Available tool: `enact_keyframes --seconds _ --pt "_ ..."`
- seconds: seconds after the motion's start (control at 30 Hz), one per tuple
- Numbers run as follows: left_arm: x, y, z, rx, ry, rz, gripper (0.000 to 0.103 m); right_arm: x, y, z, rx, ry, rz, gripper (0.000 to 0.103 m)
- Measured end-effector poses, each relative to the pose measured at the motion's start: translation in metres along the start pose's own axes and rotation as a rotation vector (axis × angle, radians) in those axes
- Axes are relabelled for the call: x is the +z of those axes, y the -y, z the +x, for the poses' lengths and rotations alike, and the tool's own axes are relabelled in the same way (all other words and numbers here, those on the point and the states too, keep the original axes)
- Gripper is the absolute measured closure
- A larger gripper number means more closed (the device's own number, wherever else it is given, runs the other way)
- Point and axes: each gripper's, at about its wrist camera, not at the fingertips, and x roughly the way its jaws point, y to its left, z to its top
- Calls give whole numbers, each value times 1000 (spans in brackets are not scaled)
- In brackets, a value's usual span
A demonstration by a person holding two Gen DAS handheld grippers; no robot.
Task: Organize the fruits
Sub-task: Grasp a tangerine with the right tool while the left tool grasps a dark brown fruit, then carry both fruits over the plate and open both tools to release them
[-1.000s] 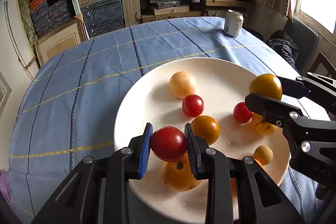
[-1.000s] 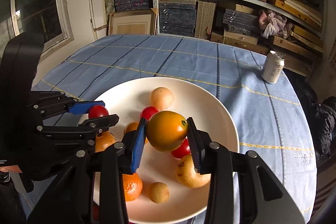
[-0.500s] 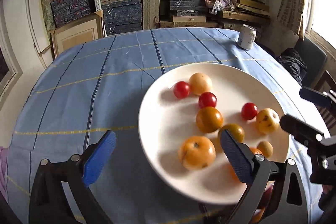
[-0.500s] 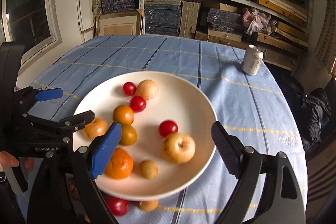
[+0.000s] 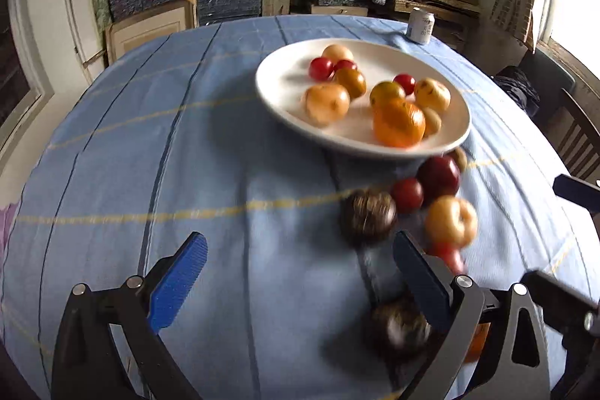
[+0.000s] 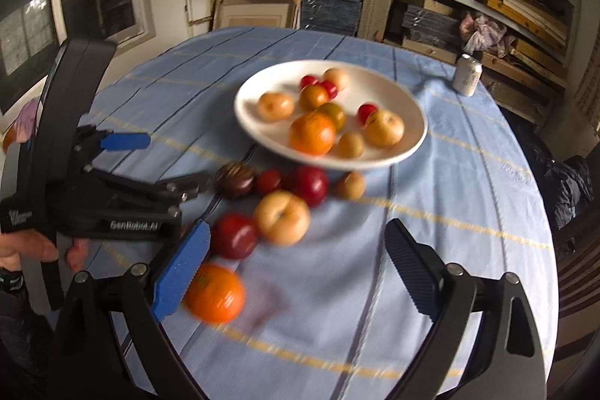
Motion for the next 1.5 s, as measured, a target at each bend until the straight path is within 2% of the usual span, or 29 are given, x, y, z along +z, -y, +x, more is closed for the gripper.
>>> enact_keyframes --seconds 0.2,0.27,0.37,0.43,0.47,0.53,0.57,0.67,0.83,0.9,0.97,1.0,1.03,1.07,1.23,1.37,1.5 --pt "-40 -14 -18 62 -17 -72 4 -37 -30 0 7 -34 -31 11" --pt "-53 -14 -28 67 -11 -78 4 -42 -32 9 -24 -37 -64 9" --pt "-66 -7 -39 94 15 -46 4 -44 -26 26 16 -81 -23 10" --pt "-71 4 -41 102 21 3 4 -44 -23 34 11 -96 -6 24" --pt "-71 8 -41 101 23 23 4 -44 -20 37 25 -111 6 35" --pt "-70 16 -39 72 27 61 4 -44 -13 38 49 -110 21 48" --pt "-69 20 -38 62 30 64 4 -44 -13 36 37 -104 5 58" --pt "-63 30 -34 38 30 80 3 -47 -5 32 19 -105 -13 58" --pt "-57 50 -18 46 -6 121 3 -51 14 26 9 -112 19 58" --pt "-57 60 -13 -13 -17 162 5 -53 21 24 3 -112 28 58" --pt "-56 65 -11 -73 -23 176 35 -54 26 23 1 -111 34 58" --pt "-54 63 -10 -80 -19 150 44 -55 29 23 1 -110 38 58" --pt "-52 61 -9 -55 -17 119 59 -55 30 22 -2 -110 40 58" --pt "-50 57 -7 -62 -16 89 59 -56 31 22 -3 -109 39 58" --pt "-50 56 -8 -102 -20 81 59 -58 34 20 1 -107 32 58" --pt "-49 56 -18 -89 12 104 59 -59 35 15 8 -93 34 58" --pt "-45 57 -28 -112 21 112 59 -60 38 3 4 -61 45 58"
